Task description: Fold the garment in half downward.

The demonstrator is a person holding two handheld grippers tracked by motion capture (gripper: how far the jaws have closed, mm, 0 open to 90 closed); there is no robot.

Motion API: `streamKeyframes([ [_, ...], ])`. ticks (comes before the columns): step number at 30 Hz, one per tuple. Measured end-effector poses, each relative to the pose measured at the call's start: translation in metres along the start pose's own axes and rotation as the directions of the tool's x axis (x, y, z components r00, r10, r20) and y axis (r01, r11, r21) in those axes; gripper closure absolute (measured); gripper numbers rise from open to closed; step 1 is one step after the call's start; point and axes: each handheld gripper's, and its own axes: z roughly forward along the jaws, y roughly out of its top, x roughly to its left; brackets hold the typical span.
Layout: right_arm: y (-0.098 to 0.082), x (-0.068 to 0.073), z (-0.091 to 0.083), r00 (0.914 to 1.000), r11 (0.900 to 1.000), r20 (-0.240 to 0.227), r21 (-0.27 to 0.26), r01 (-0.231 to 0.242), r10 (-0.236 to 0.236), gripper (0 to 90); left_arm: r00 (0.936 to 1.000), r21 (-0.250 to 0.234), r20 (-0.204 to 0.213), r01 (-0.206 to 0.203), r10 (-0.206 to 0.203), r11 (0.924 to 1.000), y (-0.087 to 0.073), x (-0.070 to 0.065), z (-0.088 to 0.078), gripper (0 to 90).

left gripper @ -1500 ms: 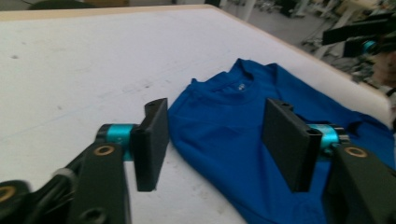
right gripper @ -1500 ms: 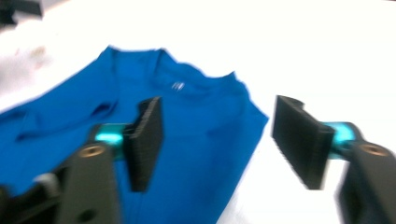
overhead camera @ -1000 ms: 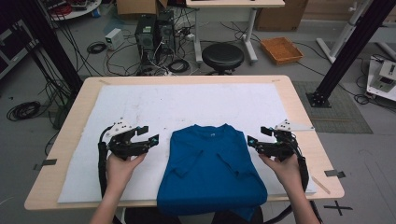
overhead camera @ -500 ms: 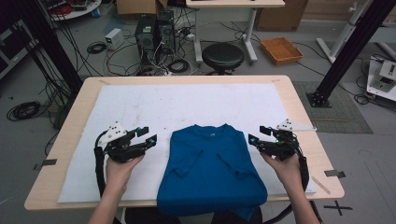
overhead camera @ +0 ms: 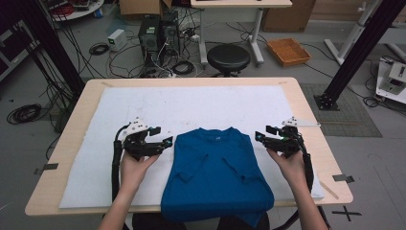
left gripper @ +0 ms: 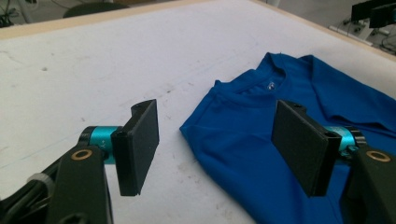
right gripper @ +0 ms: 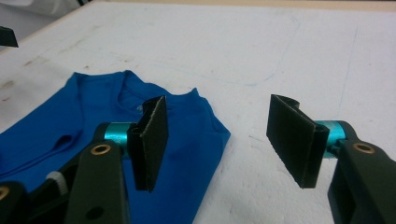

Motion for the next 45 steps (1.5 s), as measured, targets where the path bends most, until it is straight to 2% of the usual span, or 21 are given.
streamKeyframes([
  [4,0.004,0.000,0.016,0.9999,0.999,0.014,0.042,0.005,-0.006,46.5,1.0000,0.040,0.003,0.002,-0.002,0.9992,0.008,0.002,0.021,34.2],
  [6,0.008,0.000,0.024,0.9998,0.998,0.021,0.066,-0.001,-0.001,51.4,0.9998,0.058,0.021,0.002,-0.003,0.9983,0.011,0.003,0.032,41.7],
  [9,0.013,0.002,0.036,0.9996,0.996,0.026,0.094,0.004,-0.007,57.2,0.9993,0.113,0.037,-0.015,0.011,0.9935,0.015,0.001,0.051,44.5],
  [11,0.015,0.004,0.046,0.9992,0.991,0.031,0.134,0.019,-0.023,60.8,0.9992,0.136,0.036,-0.023,0.019,0.9905,0.016,0.001,0.063,47.5],
  [13,0.016,0.005,0.057,0.9983,0.983,0.045,0.182,0.029,-0.037,62.8,0.9987,0.174,0.048,-0.025,0.017,0.9844,0.017,0.000,0.074,47.5],
  [14,0.016,0.006,0.062,0.9983,0.980,0.041,0.197,0.032,-0.041,63.8,0.9986,0.204,0.048,-0.032,0.023,0.9784,0.018,-0.001,0.079,48.1],
  [16,0.015,0.006,0.071,0.9974,0.974,0.050,0.224,0.039,-0.052,64.9,0.9989,0.251,0.033,-0.040,0.033,0.9671,0.018,-0.003,0.086,48.9],
  [19,0.012,0.006,0.081,0.9965,0.962,0.053,0.270,0.049,-0.065,66.7,0.9992,0.294,0.013,-0.039,0.037,0.9550,0.017,-0.003,0.093,48.9],
  [22,0.009,0.009,0.085,0.9939,0.951,0.052,0.300,0.077,-0.097,74.9,0.9995,0.332,-0.002,-0.029,0.031,0.9428,0.013,-0.001,0.096,54.5],
  [24,0.007,0.010,0.087,0.9898,0.942,0.058,0.318,0.105,-0.130,84.1,0.9989,0.326,-0.024,-0.030,0.040,0.9447,0.012,-0.001,0.096,61.2],
  [25,0.006,0.010,0.088,0.9877,0.942,0.064,0.316,0.115,-0.142,87.5,0.9988,0.323,-0.027,-0.029,0.040,0.9460,0.012,0.000,0.095,65.9],
  [27,0.005,0.009,0.086,0.9875,0.946,0.076,0.305,0.109,-0.138,89.7,0.9989,0.318,-0.027,-0.028,0.039,0.9477,0.011,0.001,0.093,75.8],
  [29,0.005,0.007,0.084,0.9879,0.952,0.082,0.288,0.103,-0.131,89.7,0.9973,0.319,-0.042,-0.043,0.059,0.9467,0.010,0.001,0.092,81.0],
  [31,0.006,0.006,0.081,0.9905,0.961,0.080,0.264,0.087,-0.111,88.6,0.9974,0.306,-0.051,-0.034,0.052,0.9515,0.011,0.003,0.089,80.8],
  [33,0.008,0.004,0.078,0.9928,0.970,0.079,0.232,0.070,-0.090,80.0,0.9971,0.282,-0.067,-0.016,0.037,0.9594,0.012,0.005,0.088,70.5],
  [34,0.010,0.003,0.077,0.9946,0.974,0.072,0.220,0.057,-0.074,78.9,0.9972,0.263,-0.064,-0.022,0.040,0.9647,0.012,0.005,0.087,67.0],
  [36,0.013,0.001,0.077,0.9963,0.978,0.062,0.203,0.046,-0.059,74.1,0.9974,0.241,-0.052,-0.037,0.051,0.9698,0.014,0.003,0.089,64.5],
  [40,0.018,0.002,0.087,0.9973,0.974,0.037,0.222,0.054,-0.064,69.2,0.9983,0.269,-0.024,-0.044,0.052,0.9621,0.016,0.002,0.100,63.3],
  [41,0.018,0.002,0.089,0.9976,0.973,0.023,0.222,0.059,-0.066,69.2,0.9989,0.263,-0.020,-0.036,0.043,0.9641,0.015,0.001,0.101,63.4],
  [43,0.015,0.002,0.095,0.9969,0.967,0.021,0.246,0.068,-0.075,69.2,0.9996,0.280,-0.026,0.000,0.007,0.9600,0.014,0.001,0.103,63.6],
  [45,0.012,0.001,0.101,0.9969,0.958,0.022,0.278,0.066,-0.075,68.2,0.9994,0.288,-0.010,0.034,-0.033,0.9570,0.012,0.003,0.105,63.8],
])
